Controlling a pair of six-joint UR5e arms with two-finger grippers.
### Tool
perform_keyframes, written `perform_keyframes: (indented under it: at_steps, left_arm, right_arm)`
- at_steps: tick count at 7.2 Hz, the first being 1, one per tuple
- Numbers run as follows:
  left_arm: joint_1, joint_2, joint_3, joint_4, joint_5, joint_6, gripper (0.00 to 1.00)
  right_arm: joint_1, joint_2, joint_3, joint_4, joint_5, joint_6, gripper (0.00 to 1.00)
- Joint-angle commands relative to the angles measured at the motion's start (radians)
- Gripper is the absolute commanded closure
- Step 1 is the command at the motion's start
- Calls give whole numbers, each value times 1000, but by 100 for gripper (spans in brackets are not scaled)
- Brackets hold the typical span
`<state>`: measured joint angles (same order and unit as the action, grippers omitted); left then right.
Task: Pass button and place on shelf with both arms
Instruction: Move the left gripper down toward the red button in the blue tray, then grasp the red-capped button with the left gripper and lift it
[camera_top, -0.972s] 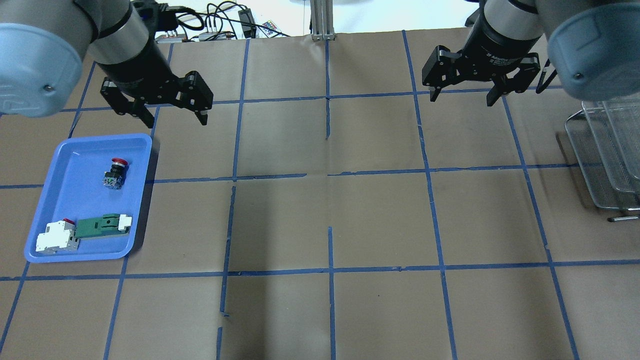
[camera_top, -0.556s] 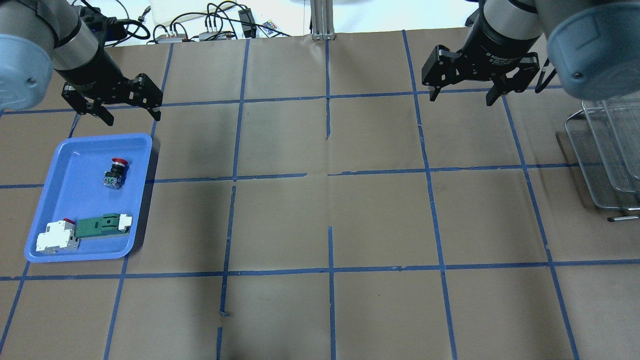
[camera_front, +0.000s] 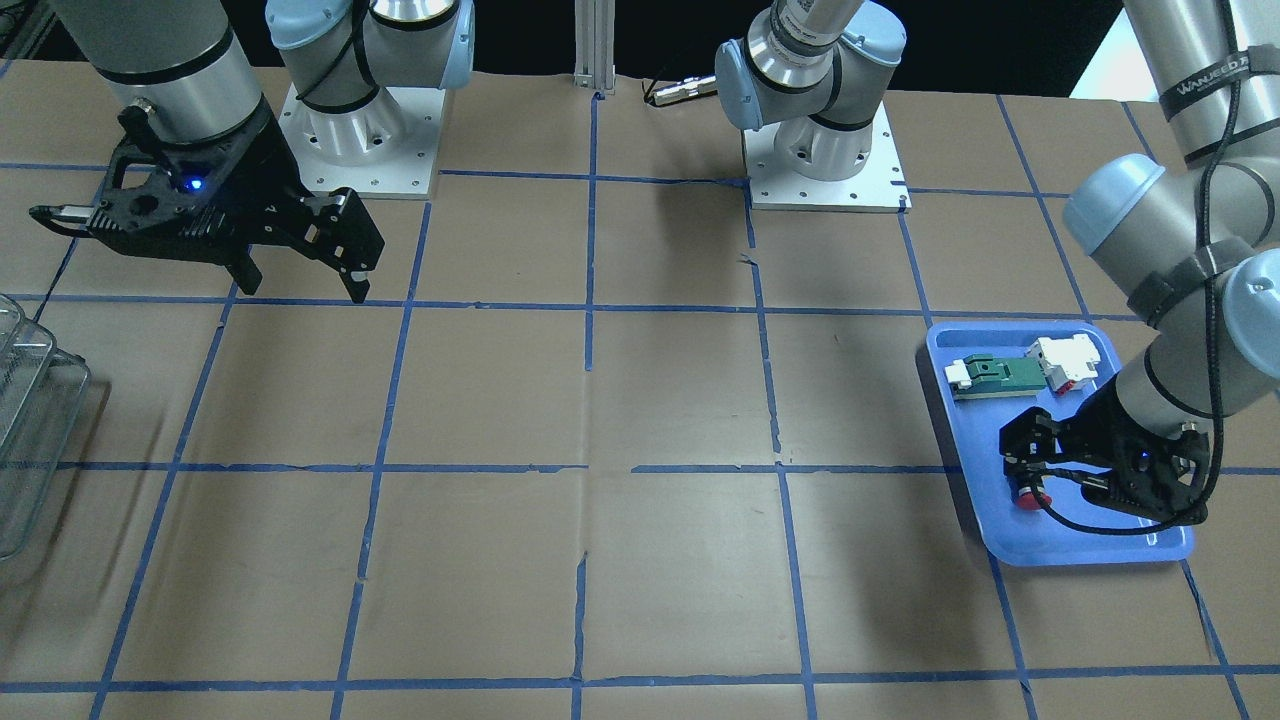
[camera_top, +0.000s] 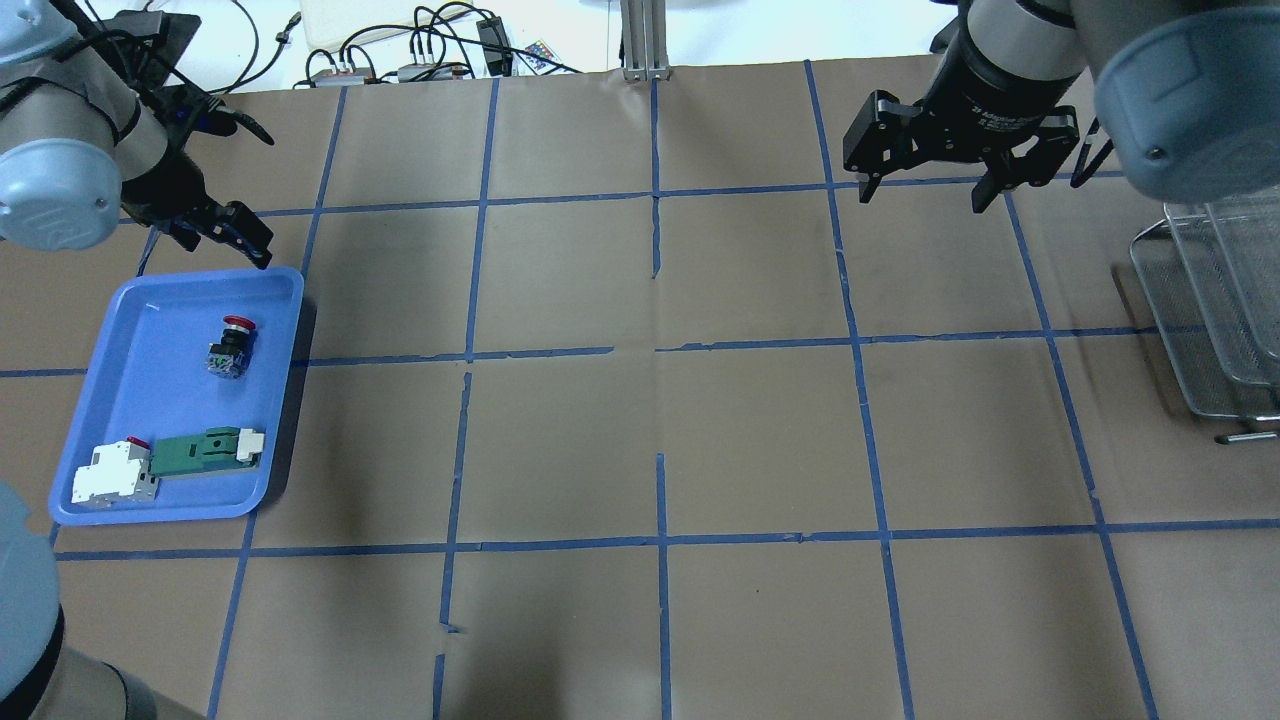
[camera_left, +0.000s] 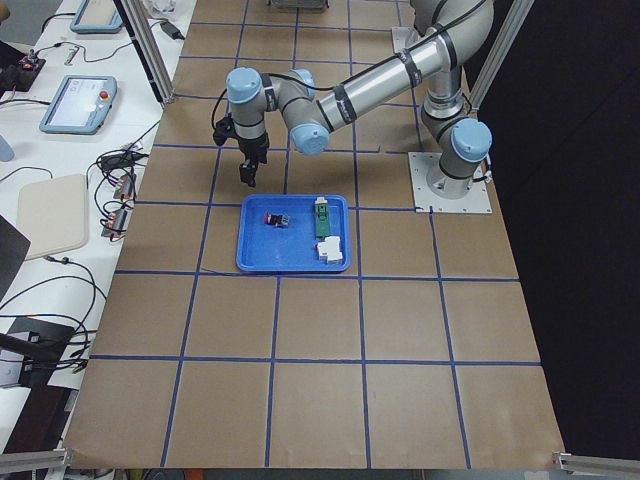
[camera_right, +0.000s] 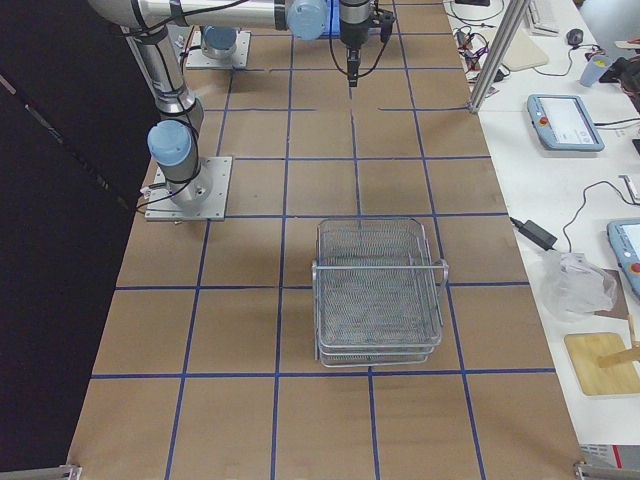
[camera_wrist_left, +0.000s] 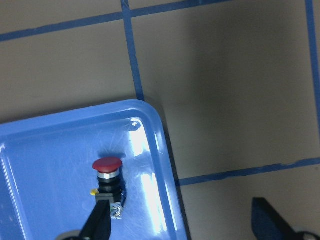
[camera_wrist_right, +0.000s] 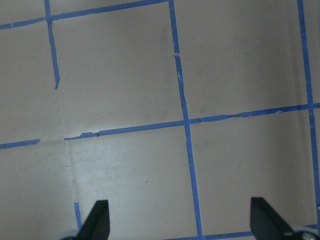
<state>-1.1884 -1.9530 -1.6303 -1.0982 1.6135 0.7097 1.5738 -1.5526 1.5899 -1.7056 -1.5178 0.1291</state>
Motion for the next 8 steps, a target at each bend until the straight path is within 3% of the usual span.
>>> perform_keyframes:
  at_steps: [1, 3, 5, 7, 8]
  left_arm:
    - [88, -62, -60, 84, 3, 114, 0]
    - [105, -63, -187, 139, 11, 123, 0]
    - [116, -58, -224, 189, 13, 120, 0]
    - [118, -64, -223, 189, 14, 116, 17]
    - [119, -64, -223, 189, 14, 117, 39]
  right_arm:
    - [0, -1, 1, 3, -1, -3, 0]
    - [0, 6, -1, -8, 1, -6, 0]
    - [0, 5, 1, -8, 1, -5, 0]
    - [0, 0, 1, -6, 1, -5, 0]
    - [0, 2, 1, -8, 1, -5, 0]
